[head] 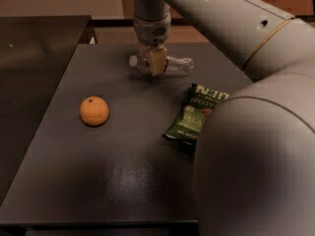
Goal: Knock water bottle over
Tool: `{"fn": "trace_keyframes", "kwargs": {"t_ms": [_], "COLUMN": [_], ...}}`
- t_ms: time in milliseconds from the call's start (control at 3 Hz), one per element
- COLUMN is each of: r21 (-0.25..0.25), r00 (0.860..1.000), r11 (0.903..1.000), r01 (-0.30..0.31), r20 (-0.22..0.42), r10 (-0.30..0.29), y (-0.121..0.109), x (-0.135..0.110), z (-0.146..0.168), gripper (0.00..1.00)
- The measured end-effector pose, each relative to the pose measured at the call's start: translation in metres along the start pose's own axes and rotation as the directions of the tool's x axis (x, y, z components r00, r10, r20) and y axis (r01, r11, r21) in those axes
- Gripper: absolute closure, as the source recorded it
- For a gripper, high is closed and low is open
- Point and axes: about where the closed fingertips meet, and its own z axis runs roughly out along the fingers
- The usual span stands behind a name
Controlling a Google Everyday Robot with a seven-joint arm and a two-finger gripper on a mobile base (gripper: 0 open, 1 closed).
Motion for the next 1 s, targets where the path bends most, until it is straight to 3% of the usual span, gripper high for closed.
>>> {"fn": "trace_keyframes", "kwargs": {"t_ms": [333,667,1000], "r21": [-0.034,-0.013,-0.013], "r00": [0.998,0.998,0.998], "r11": [0.9978,0.9983,0.9983], "r01": [0.057,0.056,0.056], "r20": [-0.036,-0.031,-0.031], "r10": [-0.058,-0.057,-0.057], "y": [0.0021,-0.0037,-0.0037], "x": [-0.0056,-0.0068,-0.0068], "z": [0.0151,0.017,0.017], "gripper": [0.12,0.0,0.0]}}
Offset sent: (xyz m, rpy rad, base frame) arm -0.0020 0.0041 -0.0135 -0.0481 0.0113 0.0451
